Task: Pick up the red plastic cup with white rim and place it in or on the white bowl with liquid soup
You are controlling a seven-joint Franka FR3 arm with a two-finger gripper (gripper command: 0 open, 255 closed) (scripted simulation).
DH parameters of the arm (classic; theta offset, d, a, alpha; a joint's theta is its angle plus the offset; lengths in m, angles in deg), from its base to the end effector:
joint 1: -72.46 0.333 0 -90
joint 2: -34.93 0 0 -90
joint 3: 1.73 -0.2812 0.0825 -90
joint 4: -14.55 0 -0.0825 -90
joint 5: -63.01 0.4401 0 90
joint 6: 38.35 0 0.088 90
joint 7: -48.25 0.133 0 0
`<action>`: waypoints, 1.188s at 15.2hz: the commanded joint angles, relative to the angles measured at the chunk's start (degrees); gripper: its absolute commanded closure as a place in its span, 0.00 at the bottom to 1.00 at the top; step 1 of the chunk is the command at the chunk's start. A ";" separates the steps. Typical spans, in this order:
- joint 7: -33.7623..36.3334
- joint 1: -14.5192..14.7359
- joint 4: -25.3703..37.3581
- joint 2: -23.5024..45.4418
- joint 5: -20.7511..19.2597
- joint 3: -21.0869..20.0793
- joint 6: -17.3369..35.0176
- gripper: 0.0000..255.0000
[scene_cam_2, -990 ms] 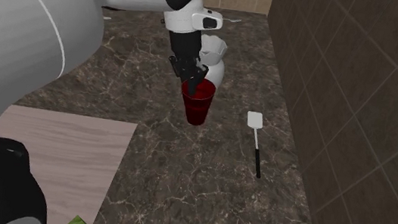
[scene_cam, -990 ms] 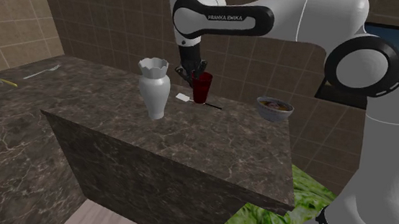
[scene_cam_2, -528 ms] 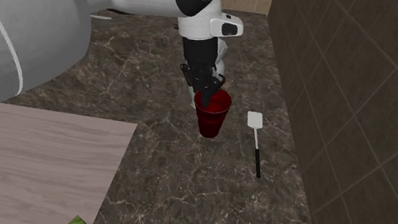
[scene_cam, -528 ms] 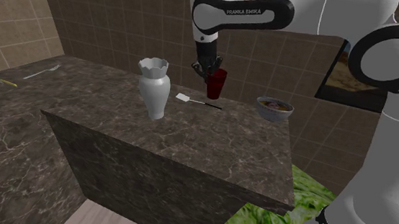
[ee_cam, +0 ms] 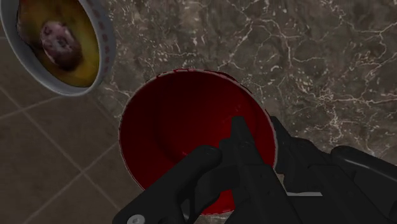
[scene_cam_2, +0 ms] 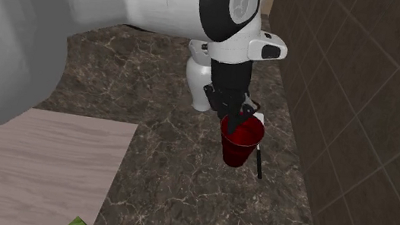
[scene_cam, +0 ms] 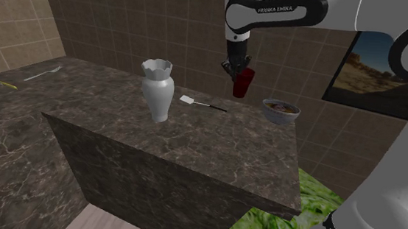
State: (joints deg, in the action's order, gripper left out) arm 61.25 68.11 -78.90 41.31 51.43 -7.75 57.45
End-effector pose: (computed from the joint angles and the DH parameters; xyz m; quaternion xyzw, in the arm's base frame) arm 0.6402 -0.0082 0.4732 0.9913 -0.0847 -0.0223 0.0978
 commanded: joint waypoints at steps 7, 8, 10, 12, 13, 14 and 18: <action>-10.04 -5.54 -7.55 -6.52 0.08 4.85 3.05 1.00; -11.33 -6.21 -8.07 -7.03 0.03 5.51 3.32 1.00; -13.93 -7.53 -8.90 -7.88 -0.07 6.85 3.83 1.00; -16.56 -8.83 -9.45 -8.50 -0.19 8.24 4.29 1.00; -17.88 -9.48 -9.63 -8.73 -0.24 8.94 4.51 1.00; -19.21 -10.13 -9.74 -8.90 -0.29 9.64 4.72 1.00; -24.60 -12.73 -9.50 -9.02 -0.40 12.49 5.46 1.00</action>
State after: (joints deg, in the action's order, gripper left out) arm 38.10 56.05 -88.31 32.33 51.05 4.00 62.55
